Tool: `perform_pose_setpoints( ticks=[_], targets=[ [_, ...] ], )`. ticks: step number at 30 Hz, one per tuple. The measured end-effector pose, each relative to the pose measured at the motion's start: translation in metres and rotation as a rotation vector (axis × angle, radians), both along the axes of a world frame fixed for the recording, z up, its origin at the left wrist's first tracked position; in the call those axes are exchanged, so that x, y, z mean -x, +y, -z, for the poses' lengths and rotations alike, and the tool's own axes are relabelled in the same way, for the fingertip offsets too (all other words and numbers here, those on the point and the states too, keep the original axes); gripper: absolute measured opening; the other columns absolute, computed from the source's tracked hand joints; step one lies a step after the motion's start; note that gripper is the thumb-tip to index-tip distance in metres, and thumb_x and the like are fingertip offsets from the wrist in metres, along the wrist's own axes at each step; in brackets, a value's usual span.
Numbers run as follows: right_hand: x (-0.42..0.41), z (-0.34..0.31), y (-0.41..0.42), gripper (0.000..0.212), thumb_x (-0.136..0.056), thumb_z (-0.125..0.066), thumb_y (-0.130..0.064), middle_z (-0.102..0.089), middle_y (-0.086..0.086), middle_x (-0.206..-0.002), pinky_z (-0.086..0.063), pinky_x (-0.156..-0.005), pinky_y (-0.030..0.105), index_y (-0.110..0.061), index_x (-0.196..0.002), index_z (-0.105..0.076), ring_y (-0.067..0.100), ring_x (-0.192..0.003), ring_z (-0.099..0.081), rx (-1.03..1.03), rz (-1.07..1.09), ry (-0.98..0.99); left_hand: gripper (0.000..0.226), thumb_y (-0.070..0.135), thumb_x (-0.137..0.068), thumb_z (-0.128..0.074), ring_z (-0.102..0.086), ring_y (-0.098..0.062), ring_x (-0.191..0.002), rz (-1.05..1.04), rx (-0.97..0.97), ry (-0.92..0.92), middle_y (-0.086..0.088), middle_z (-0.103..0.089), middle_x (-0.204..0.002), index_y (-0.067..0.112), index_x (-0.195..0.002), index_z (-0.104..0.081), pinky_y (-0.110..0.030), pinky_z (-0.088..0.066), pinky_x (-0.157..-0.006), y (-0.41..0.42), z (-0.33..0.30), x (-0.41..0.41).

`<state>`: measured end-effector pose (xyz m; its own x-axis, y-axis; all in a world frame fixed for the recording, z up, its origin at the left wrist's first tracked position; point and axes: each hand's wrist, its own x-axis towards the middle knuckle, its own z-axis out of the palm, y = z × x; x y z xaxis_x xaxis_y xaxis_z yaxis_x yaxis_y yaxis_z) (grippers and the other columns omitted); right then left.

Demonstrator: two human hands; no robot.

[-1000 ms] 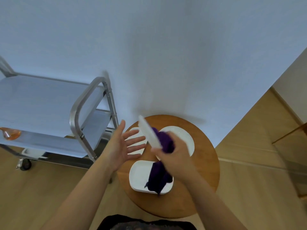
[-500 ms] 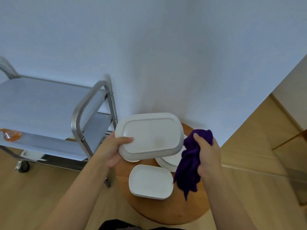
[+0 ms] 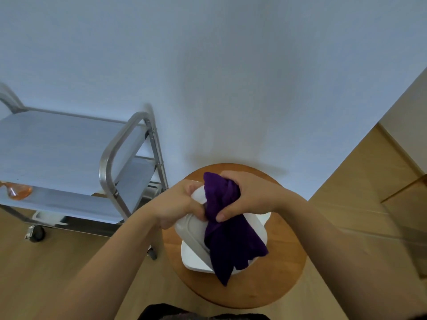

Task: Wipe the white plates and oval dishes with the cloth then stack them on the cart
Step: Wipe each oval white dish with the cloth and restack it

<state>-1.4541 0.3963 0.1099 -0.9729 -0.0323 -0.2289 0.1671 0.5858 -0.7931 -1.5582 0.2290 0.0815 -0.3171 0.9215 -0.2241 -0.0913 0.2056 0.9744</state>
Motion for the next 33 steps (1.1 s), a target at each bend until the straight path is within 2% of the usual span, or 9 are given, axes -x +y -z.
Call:
perform_pose_setpoints(
  ticks=[3,8,14,19,22,25,27,31,33],
  targets=[
    [0.001,0.003,0.005,0.038,-0.066,-0.084,-0.024,-0.066,-0.019,-0.090,-0.054,-0.073,0.023,-0.042,-0.090,-0.059,0.006,-0.088,-0.065,0.121,-0.005,0.036,0.037,-0.008,-0.052,-0.064,-0.066,-0.035,-0.089,0.000,-0.041,-0.002,-0.020,-0.069,-0.090,0.007,-0.085,-0.072,-0.046,-0.055,-0.080,-0.002,-0.005,-0.001],
    [-0.009,0.006,0.024,0.042,-0.068,-0.080,-0.011,-0.069,0.000,-0.103,-0.057,-0.080,0.033,-0.021,-0.105,-0.063,0.020,-0.098,-0.067,0.283,-0.013,0.002,0.045,0.007,-0.041,-0.072,-0.066,-0.035,-0.085,-0.127,-0.143,-0.101,-0.020,-0.068,-0.089,0.001,-0.085,-0.070,-0.035,-0.057,-0.063,-0.016,-0.010,0.019],
    [-0.023,0.019,0.044,0.036,-0.058,-0.081,-0.019,-0.073,0.000,-0.094,-0.055,-0.074,0.026,-0.028,-0.091,-0.070,0.020,-0.091,-0.069,0.419,0.105,0.071,0.038,-0.011,-0.051,-0.057,-0.068,-0.028,-0.077,-0.262,-0.273,-0.179,-0.012,-0.071,-0.080,0.011,-0.076,-0.075,-0.033,-0.058,-0.057,-0.020,-0.012,0.025],
    [-0.031,0.035,0.049,0.024,-0.054,-0.080,-0.016,-0.070,-0.001,-0.076,-0.054,-0.067,0.025,-0.024,-0.075,-0.071,0.017,-0.076,-0.068,0.722,0.338,0.238,0.040,-0.013,-0.049,-0.056,-0.069,-0.025,-0.076,-0.457,-0.366,-0.266,-0.009,-0.071,-0.079,0.005,-0.081,-0.069,-0.031,-0.058,-0.059,-0.013,-0.010,0.020],
    [-0.026,0.043,0.036,0.026,-0.062,-0.072,-0.005,-0.070,0.001,-0.075,-0.055,-0.062,0.026,-0.012,-0.086,-0.064,0.017,-0.072,-0.068,0.991,0.556,0.370,0.037,-0.009,-0.053,-0.056,-0.070,-0.025,-0.078,-0.575,-0.420,-0.340,-0.010,-0.072,-0.083,0.006,-0.084,-0.069,-0.033,-0.059,-0.060,-0.001,-0.009,0.012],
    [-0.018,0.047,0.019,0.030,-0.066,-0.073,-0.005,-0.071,0.003,-0.079,-0.056,-0.063,0.028,-0.010,-0.094,-0.062,0.017,-0.073,-0.070,1.206,0.746,0.483,0.047,-0.004,-0.056,-0.056,-0.069,-0.028,-0.086,-0.734,-0.433,-0.466,-0.012,-0.072,-0.094,0.005,-0.102,-0.064,-0.042,-0.058,-0.075,0.012,0.001,0.001],
    [-0.014,0.049,0.010,0.035,-0.068,-0.076,-0.007,-0.071,0.004,-0.085,-0.056,-0.067,0.030,-0.010,-0.099,-0.061,0.017,-0.078,-0.070,1.278,0.863,0.547,0.049,0.000,-0.055,-0.061,-0.071,-0.025,-0.082,-0.823,-0.451,-0.509,-0.008,-0.073,-0.091,0.010,-0.104,-0.062,-0.041,-0.059,-0.070,0.021,0.009,-0.009],
    [-0.009,0.060,-0.009,0.044,-0.068,-0.073,-0.018,-0.069,0.009,-0.100,-0.055,-0.078,0.036,-0.010,-0.109,-0.061,0.022,-0.087,-0.068,1.393,1.076,0.455,0.040,0.001,-0.069,-0.067,-0.071,-0.016,-0.065,-0.849,-0.377,-0.490,0.003,-0.074,-0.074,0.023,-0.101,-0.058,-0.030,-0.056,-0.051,0.039,0.027,-0.025],
    [-0.014,0.060,-0.003,0.035,-0.073,-0.071,-0.016,-0.069,0.011,-0.100,-0.055,-0.073,0.035,-0.009,-0.106,-0.063,0.022,-0.083,-0.069,1.395,1.121,0.363,0.034,0.011,-0.077,-0.067,-0.072,-0.016,-0.072,-0.743,-0.321,-0.453,0.003,-0.075,-0.080,0.022,-0.108,-0.059,-0.029,-0.056,-0.054,0.035,0.027,-0.022]
  ],
)
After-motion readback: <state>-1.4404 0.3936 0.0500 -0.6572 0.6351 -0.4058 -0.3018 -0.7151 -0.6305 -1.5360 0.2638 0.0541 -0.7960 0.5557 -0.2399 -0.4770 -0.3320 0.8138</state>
